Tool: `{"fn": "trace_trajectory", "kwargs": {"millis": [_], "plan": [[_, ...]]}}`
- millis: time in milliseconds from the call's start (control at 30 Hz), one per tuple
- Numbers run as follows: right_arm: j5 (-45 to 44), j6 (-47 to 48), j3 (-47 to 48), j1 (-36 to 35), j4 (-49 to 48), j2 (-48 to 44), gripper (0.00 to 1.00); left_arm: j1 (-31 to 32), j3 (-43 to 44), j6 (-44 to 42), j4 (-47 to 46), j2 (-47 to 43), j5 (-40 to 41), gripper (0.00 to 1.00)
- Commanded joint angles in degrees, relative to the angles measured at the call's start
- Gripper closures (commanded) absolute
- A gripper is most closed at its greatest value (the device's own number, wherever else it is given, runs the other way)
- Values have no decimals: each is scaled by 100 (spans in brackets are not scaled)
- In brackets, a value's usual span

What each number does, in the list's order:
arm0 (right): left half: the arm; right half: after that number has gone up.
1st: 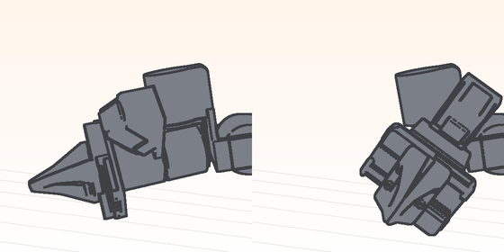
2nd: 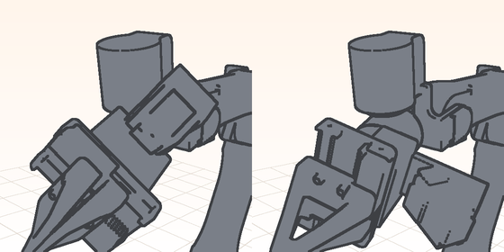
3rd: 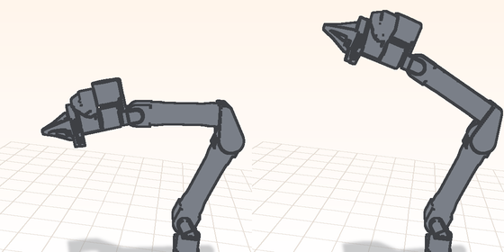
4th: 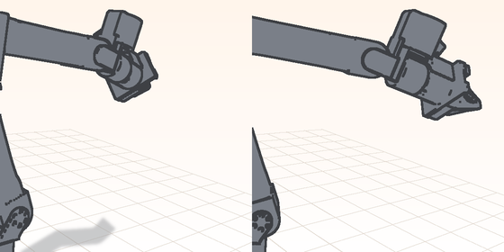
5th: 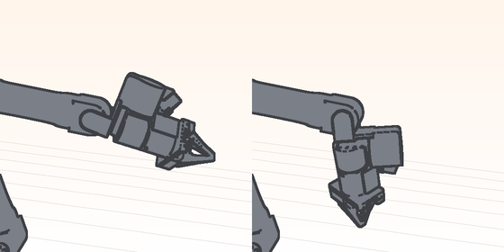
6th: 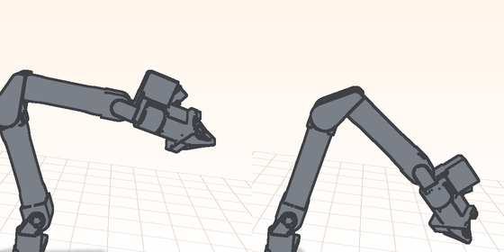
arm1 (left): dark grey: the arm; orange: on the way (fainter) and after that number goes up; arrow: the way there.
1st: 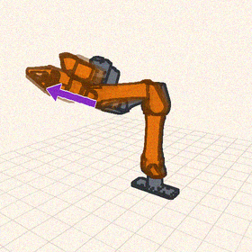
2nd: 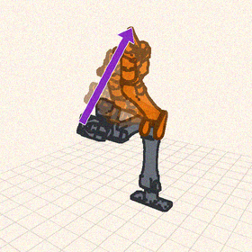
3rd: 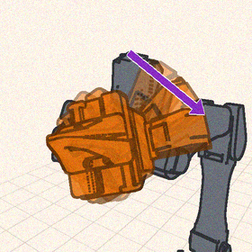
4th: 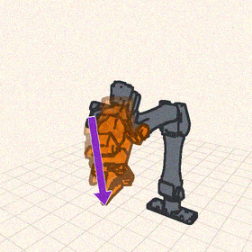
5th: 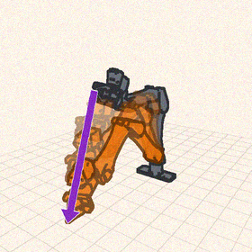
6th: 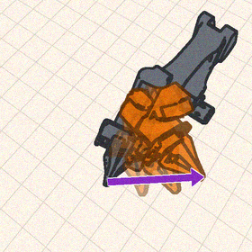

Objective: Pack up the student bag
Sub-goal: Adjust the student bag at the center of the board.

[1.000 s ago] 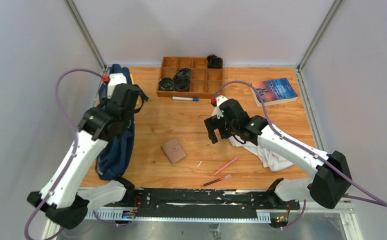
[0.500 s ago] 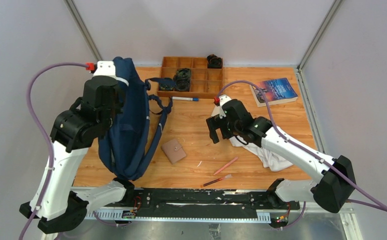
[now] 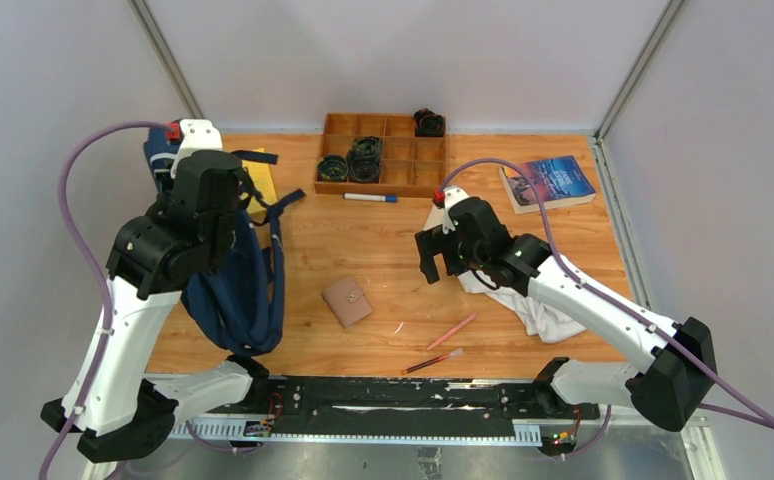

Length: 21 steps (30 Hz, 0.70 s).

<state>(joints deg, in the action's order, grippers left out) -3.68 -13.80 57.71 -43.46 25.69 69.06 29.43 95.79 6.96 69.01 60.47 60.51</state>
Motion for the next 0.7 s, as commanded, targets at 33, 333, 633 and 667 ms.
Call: {"fn": "trace_trajectory", "kwargs": {"millis": [33, 333, 633, 667], "plan": [[-124, -128, 67, -33, -55, -20, 0, 9, 221, -1200, -582, 245, 1642, 100], [-68, -149, 40, -32, -34, 111, 0, 10, -634, -1046, -617, 874, 351, 100], [-313, -236, -227, -36, 67, -195, 0, -15, -1964, 231, -654, 1809, -380, 100], [-340, -235, -277, -37, 60, -219, 0, -23, -2022, 333, -660, 1907, -504, 100]]}}
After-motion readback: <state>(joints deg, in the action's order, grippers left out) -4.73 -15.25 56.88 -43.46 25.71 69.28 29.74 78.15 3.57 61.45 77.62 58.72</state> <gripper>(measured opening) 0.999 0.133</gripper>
